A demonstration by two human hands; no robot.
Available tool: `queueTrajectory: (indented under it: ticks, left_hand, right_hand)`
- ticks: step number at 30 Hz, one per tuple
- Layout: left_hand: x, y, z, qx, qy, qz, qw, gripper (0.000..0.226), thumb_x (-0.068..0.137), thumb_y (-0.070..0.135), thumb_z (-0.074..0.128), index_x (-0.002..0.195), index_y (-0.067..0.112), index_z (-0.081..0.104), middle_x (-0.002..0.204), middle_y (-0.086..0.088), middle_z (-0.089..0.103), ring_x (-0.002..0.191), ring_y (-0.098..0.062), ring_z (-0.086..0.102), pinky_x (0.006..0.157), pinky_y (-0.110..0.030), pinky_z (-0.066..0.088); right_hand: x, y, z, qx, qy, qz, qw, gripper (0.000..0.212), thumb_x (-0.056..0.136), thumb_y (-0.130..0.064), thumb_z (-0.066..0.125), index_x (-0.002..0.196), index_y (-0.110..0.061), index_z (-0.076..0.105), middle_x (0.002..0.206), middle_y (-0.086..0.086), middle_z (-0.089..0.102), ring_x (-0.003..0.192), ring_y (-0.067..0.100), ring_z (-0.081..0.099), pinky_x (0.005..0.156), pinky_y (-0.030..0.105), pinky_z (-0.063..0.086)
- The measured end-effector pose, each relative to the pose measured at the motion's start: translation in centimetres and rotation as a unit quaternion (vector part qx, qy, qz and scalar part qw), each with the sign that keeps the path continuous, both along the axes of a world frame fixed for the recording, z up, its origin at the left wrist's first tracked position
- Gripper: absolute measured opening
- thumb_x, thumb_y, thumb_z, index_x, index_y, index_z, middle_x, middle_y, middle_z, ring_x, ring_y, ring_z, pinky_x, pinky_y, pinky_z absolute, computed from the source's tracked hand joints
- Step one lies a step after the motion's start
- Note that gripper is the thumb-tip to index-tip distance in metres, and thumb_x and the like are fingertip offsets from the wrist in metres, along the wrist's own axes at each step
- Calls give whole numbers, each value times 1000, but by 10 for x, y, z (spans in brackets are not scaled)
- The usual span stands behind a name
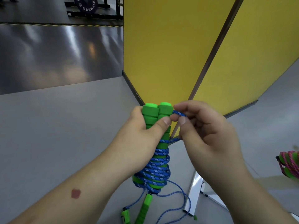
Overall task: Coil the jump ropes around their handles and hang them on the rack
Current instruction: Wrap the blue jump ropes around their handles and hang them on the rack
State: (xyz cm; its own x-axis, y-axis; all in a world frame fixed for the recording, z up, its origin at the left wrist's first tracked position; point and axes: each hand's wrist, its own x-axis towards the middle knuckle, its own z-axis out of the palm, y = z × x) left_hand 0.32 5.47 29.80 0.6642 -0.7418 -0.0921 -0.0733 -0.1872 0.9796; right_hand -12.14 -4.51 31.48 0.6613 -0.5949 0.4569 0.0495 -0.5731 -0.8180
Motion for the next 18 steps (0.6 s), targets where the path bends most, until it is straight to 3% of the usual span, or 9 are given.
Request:
queueTrajectory:
  ticks: [4, 7, 9, 13, 18]
  left_hand:
    - [2, 4, 11, 64, -87, -20, 994, 25, 92, 54, 61, 100, 41, 42, 85, 15, 66, 77, 9, 61, 63, -21, 45]
    - [4, 7, 17, 81, -127, -41, 988, 27, 89, 60, 62, 95, 40, 45, 84, 21, 67, 75, 8, 61, 53, -15, 45]
    - [3, 8, 19, 85, -136, -56, 985, 28, 86, 61, 63, 94, 38, 49, 85, 23, 66, 73, 4, 62, 54, -11, 45]
    - [3, 9, 23, 93, -120, -65, 986, 28, 82, 61, 65, 93, 39, 51, 83, 13, 68, 69, -2, 65, 52, -18, 47]
    - [4, 9, 22, 63, -59, -85, 993, 24, 83, 53, 71, 96, 40, 55, 84, 4, 72, 78, -13, 72, 76, -47, 60]
  right_hand:
    - [0, -8, 1, -197, 33, -40, 979, 28, 92, -7, 66, 112, -25, 67, 101, -21, 65, 100, 8, 63, 82, 17, 47]
    - [-1, -9, 4, -220, 29, -19, 975, 25, 88, -3, 68, 108, -19, 68, 102, -16, 64, 101, 5, 61, 85, 16, 47]
    - [-2, -8, 4, -182, 34, 11, 983, 27, 86, -2, 67, 106, -20, 67, 100, -14, 66, 101, 7, 63, 85, 21, 50]
    - [-3, -8, 4, 43, 19, 109, 993, 37, 85, 2, 64, 111, -23, 68, 100, -10, 69, 108, 17, 66, 90, 28, 53]
    - [0, -5, -1, 184, -29, 122, 975, 41, 89, 8, 61, 114, -23, 72, 106, -3, 74, 111, 17, 68, 90, 29, 55]
